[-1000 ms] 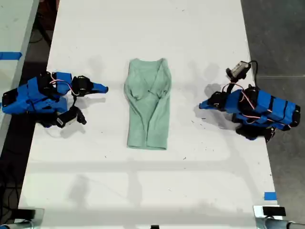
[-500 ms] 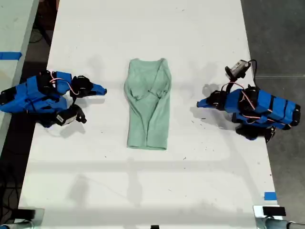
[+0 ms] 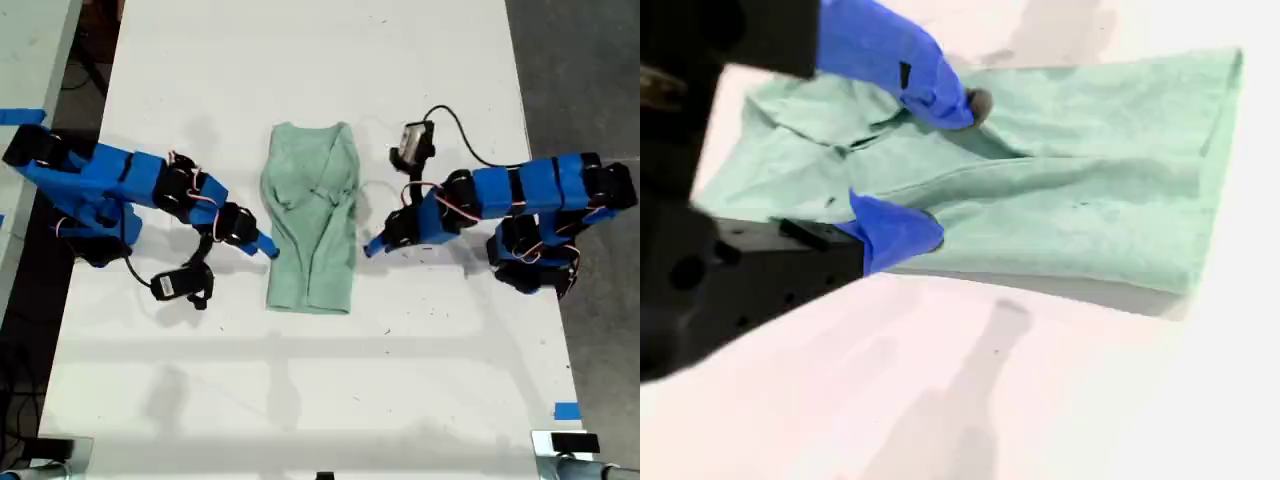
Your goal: Fold t shirt
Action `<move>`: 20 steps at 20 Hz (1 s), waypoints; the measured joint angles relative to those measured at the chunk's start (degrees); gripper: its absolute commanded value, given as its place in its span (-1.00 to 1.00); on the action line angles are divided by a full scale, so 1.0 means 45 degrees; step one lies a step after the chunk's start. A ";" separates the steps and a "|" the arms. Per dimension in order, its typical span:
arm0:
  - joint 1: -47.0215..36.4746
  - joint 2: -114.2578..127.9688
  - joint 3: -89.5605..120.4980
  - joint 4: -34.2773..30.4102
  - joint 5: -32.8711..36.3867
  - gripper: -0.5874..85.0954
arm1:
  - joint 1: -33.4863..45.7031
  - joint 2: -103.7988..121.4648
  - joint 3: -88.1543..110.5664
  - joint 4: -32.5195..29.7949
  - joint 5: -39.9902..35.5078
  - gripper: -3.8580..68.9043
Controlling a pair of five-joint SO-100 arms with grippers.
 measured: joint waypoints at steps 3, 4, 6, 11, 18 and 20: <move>0.0957 -0.4375 -0.3379 0.0801 -0.0039 -0.53 | -0.0938 -0.3496 -0.2187 -0.0117 0.0000 -0.25; 0.1094 -0.5391 -0.4023 0.0859 -0.0156 -0.53 | -0.1074 -0.4219 -0.2656 -0.0195 0.0000 -0.25; 0.1309 -0.6992 -0.4844 0.0977 -0.0469 -0.64 | -0.1230 -0.5215 -0.3340 -0.0371 0.0000 -0.25; 0.1504 -0.9375 -0.6426 0.1113 -0.0566 -0.99 | -0.1484 -0.7305 -0.5195 -0.0391 -0.0078 -0.24; 0.1523 -0.9766 -0.7246 0.1504 -0.0410 -0.99 | -0.1836 -1.1211 -0.8691 -0.0117 0.0000 -0.83; 0.1523 -0.9805 -0.7480 0.1777 -0.0410 -0.99 | -0.1992 -1.1406 -0.9512 0.0625 0.0078 -0.83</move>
